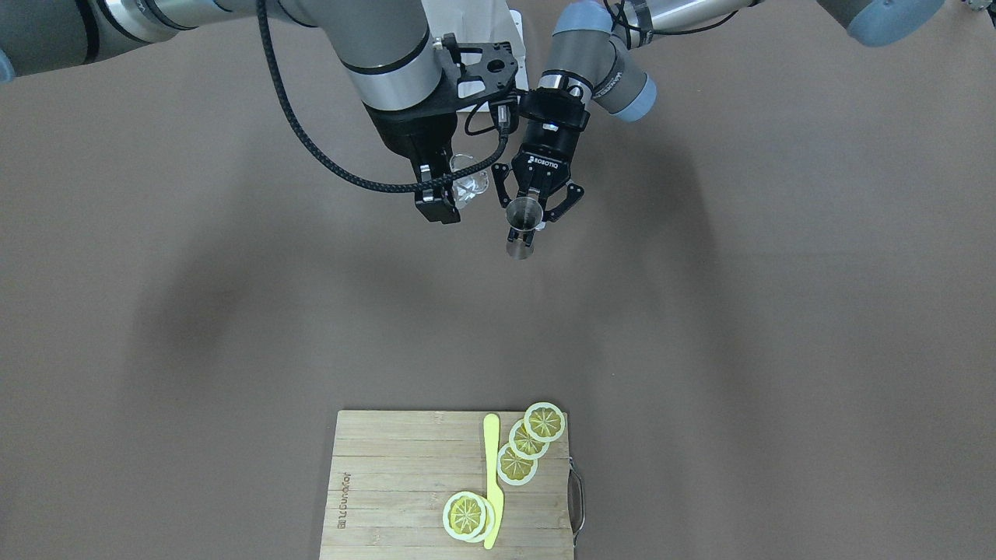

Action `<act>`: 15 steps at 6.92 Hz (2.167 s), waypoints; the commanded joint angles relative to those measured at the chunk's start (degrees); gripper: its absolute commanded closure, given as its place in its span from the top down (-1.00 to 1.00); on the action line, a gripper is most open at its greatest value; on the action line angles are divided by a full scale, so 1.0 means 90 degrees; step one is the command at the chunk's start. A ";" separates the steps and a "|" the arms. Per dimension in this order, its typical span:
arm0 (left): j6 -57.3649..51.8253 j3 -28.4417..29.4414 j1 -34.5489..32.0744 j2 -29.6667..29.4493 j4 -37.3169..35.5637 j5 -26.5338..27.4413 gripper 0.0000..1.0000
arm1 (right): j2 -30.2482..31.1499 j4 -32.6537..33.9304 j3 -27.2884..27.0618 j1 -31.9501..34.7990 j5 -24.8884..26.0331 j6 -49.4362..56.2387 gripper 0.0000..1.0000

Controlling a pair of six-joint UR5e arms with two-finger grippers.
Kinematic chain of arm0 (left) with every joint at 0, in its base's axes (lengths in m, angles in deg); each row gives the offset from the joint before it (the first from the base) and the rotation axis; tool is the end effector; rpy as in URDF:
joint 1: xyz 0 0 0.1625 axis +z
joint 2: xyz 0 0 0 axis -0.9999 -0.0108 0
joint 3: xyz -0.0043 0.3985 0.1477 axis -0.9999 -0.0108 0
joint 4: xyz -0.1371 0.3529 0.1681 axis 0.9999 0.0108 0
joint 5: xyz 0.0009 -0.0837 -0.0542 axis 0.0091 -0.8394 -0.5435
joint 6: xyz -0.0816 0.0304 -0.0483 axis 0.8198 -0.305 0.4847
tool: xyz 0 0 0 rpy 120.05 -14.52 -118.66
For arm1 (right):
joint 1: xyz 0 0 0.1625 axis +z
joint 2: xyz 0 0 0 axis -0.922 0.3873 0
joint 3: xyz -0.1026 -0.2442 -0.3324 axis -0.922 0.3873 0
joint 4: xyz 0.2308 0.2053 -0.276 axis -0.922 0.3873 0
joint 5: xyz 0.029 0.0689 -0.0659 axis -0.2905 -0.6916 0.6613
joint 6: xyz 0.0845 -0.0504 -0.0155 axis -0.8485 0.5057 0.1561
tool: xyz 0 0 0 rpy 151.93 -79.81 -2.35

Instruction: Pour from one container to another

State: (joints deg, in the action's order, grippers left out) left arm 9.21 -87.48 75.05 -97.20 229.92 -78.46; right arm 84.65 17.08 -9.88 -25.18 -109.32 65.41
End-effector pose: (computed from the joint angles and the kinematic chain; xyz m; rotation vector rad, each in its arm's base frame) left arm 0.5384 -0.3501 0.2462 1.2559 0.8984 -0.1869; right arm -0.4497 -0.5152 0.0396 0.7646 -0.7093 -1.4421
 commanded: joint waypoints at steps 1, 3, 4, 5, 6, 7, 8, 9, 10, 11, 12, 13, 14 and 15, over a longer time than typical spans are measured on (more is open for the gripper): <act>-0.0011 -0.0022 0.0039 -0.0006 0.0003 -0.0006 -1.00 | -0.0106 0.0004 0.0188 -0.0022 0.0044 0.0000 -1.00; -0.0011 -0.0022 0.0049 0.0003 0.0003 -0.0006 -1.00 | -0.0057 -0.0006 0.0053 -0.0032 0.0015 0.0000 -1.00; -0.0011 -0.0022 0.0069 -0.0016 0.0012 -0.0006 -1.00 | 0.0001 0.0004 -0.0151 -0.0042 -0.0024 0.0000 -1.00; -0.0011 -0.0041 0.0069 -0.0007 0.0012 -0.0006 -1.00 | 0.0128 0.0014 -0.0405 -0.0100 0.0014 0.0000 -1.00; -0.0011 -0.0080 0.0079 0.0003 0.0012 -0.0006 -1.00 | 0.0322 0.0043 -0.0649 -0.0265 0.0111 -0.0009 -1.00; -0.0011 -0.0100 0.0079 0.0003 0.0012 -0.0006 -1.00 | 0.0353 0.0053 -0.0681 -0.0315 0.0209 -0.0010 -1.00; -0.0011 -0.0109 0.0079 0.0003 0.0012 -0.0006 -1.00 | 0.0402 0.0053 -0.0681 -0.0441 0.0374 -0.0010 -1.00; -0.0011 -0.0110 0.0088 0.0013 0.0012 -0.0006 -1.00 | 0.0402 0.0082 -0.0662 -0.0452 0.0395 0.0000 -1.00; -0.0011 -0.0129 0.0127 0.0013 0.0022 -0.0006 -1.00 | 0.0383 0.0237 -0.0661 -0.0471 0.0386 0.0000 -1.00; -0.0011 -0.0177 0.0147 0.0042 0.0012 0.0004 -1.00 | 0.0354 0.0325 -0.0661 -0.0462 0.0385 0.0020 -1.00; -0.0021 -0.0207 0.0166 0.0052 0.0012 0.0004 -1.00 | 0.0344 0.0423 -0.0661 -0.0472 0.0395 0.0020 -1.00; -0.0021 -0.0217 0.0186 0.0062 0.0012 0.0004 -1.00 | 0.0295 0.0559 -0.0652 -0.0472 0.0386 0.0078 -1.00; -0.0021 -0.0236 0.0186 0.0062 0.0012 0.0004 -1.00 | 0.0208 0.0793 -0.0594 -0.0462 0.0395 0.0185 -1.00; -0.0021 -0.0246 0.0225 0.0062 0.0012 0.0004 -1.00 | 0.0101 0.0824 -0.0458 -0.0462 0.0415 0.0253 -1.00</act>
State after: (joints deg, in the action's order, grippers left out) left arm 9.02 -89.55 76.78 -96.67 230.03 -78.43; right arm 86.60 23.47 -15.12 -29.37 -105.74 66.86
